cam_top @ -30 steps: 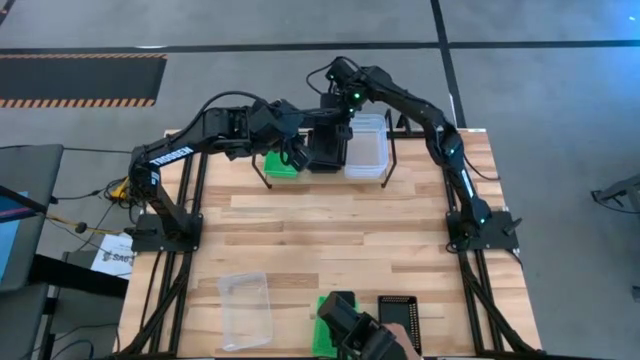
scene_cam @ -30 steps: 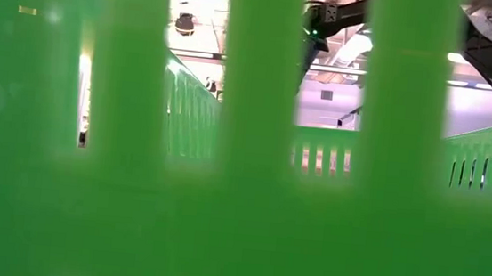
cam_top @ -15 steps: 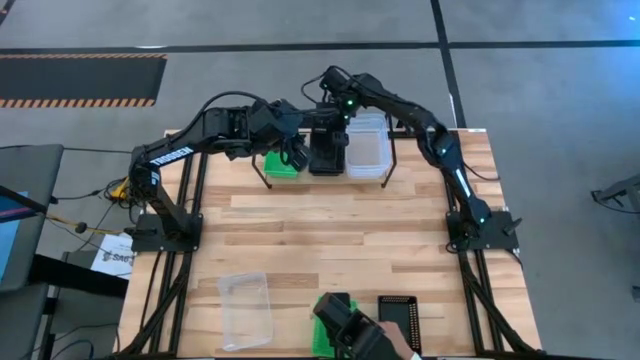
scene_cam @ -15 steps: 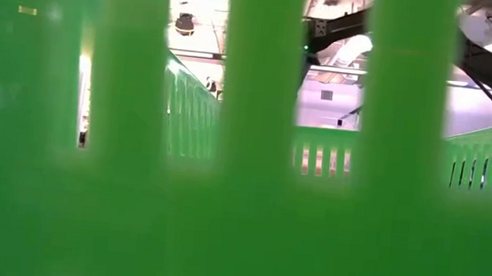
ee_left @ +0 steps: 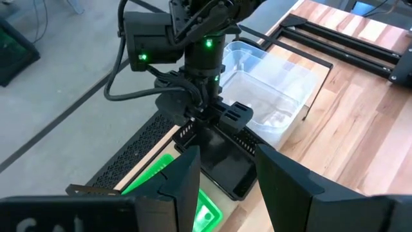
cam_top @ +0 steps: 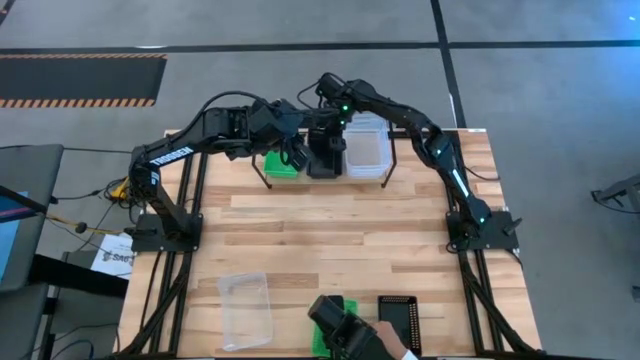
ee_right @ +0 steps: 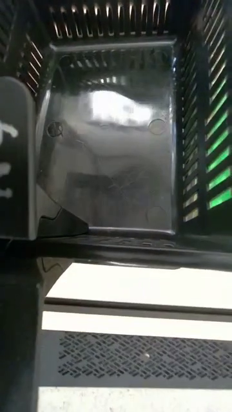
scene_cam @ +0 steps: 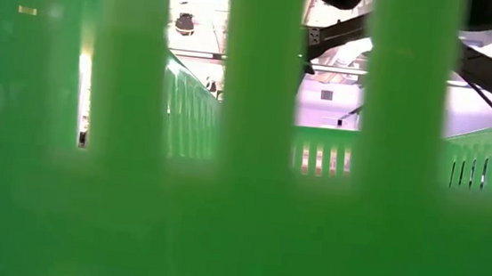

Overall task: Stack baskets on shelf by color
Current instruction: Stack the top black bin into the black bin on the shelf

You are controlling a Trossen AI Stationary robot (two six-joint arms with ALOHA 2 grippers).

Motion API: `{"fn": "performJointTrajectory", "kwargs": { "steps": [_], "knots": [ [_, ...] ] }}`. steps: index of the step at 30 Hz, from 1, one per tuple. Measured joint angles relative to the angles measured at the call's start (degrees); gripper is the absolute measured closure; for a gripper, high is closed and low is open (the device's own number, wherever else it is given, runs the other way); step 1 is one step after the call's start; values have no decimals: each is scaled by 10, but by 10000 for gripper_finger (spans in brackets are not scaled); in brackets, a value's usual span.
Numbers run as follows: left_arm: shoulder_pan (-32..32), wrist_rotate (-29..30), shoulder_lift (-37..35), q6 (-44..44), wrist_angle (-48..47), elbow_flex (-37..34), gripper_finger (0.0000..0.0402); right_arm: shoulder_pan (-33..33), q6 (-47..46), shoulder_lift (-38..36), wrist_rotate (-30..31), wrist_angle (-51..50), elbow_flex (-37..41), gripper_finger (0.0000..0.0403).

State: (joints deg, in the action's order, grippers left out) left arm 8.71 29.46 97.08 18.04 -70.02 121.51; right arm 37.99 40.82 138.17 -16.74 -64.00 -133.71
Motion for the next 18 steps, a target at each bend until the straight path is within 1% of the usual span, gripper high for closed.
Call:
{"fn": "performJointTrajectory", "kwargs": {
  "steps": [4,7,11,18],
  "knots": [
    [0,2,0,0,0,0,262,1,-2,0,1,-7,0,390],
    [0,2,0,-1,0,0,262,0,-7,0,11,3,0,364],
    [0,2,0,-9,0,0,262,-8,-13,0,42,20,0,329],
    [0,4,0,-13,0,0,262,-22,-17,-7,59,23,0,286]
  ]
}}
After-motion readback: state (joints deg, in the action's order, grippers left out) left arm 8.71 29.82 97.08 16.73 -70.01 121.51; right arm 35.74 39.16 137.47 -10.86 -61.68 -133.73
